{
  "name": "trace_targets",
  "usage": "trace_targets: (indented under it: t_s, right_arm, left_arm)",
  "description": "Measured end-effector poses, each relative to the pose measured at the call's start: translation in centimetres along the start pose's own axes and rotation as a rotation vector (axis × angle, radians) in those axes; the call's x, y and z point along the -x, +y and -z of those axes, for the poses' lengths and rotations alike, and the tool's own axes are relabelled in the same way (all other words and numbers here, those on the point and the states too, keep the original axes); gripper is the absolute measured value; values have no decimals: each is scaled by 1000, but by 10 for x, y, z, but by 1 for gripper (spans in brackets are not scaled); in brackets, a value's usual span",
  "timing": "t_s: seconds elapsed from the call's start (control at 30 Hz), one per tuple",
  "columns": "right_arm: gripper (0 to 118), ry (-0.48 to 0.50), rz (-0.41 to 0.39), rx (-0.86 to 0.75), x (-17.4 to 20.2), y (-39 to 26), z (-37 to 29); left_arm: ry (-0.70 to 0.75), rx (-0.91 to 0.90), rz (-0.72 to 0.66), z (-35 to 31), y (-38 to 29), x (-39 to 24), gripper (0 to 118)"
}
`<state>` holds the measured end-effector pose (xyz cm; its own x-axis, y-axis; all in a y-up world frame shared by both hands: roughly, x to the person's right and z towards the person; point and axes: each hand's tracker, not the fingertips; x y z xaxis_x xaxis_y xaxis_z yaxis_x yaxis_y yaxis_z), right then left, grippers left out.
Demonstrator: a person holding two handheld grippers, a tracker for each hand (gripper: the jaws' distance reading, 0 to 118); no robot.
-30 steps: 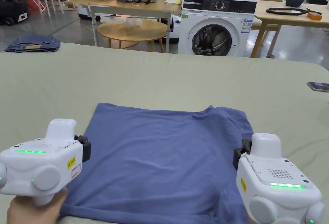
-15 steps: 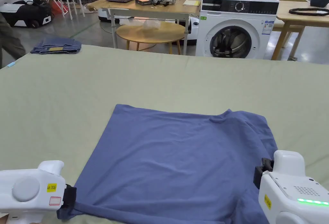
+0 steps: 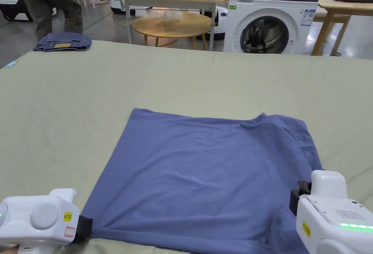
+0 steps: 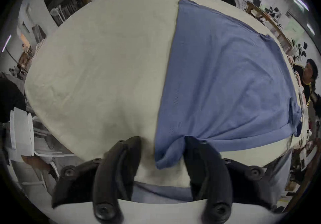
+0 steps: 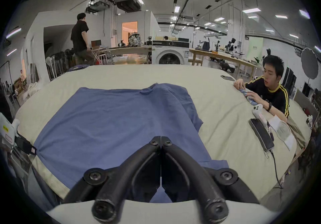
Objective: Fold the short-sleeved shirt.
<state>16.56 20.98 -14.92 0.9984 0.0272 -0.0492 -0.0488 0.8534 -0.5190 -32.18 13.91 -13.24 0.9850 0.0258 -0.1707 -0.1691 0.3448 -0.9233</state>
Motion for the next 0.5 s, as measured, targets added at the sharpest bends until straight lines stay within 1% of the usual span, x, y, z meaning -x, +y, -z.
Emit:
trace_targets:
  t_s: [0.03, 0.07, 0.1, 0.13, 0.2, 0.27, 0.33, 0.4, 0.43, 0.47, 0.5]
  right_arm:
    - [0, -2, 2, 6, -3, -2, 0]
    - [0, -5, 4, 12, -5, -3, 0]
    - [0, -11, 6, 20, -9, -5, -1]
    - [0, -20, 12, 35, -13, -7, -1]
    - [0, -40, 12, 87, -22, -10, -2]
    - [0, -60, -9, 154, -31, -13, -7]
    - [0, -59, -29, 205, -42, -18, -10]
    - [1, -61, -21, 253, -55, -25, -12]
    - [7, -68, -16, 286, -60, -29, -13]
    - [17, -68, -13, 312, -65, -31, -14]
    - [40, -64, -12, 345, -69, -34, -14]
  left_arm:
    - [-36, -7, 6, -1, 1, 0, 26]
    - [-77, -15, -4, -1, 0, -3, 8]
    - [-108, -22, -19, 0, -1, -3, 1]
    - [-72, -14, -11, 4, -2, -2, 1]
    - [-76, -17, -3, 2, -2, -4, 1]
    - [-81, -18, -4, 0, -1, -4, 1]
    - [-73, -16, 26, -2, -2, -7, 1]
    - [-66, -17, 35, -2, -3, -9, 1]
    - [-62, -17, 41, -2, -3, -10, 1]
    - [-59, -17, 44, -1, -2, -7, 1]
    - [-54, -15, 49, -1, -2, -8, 1]
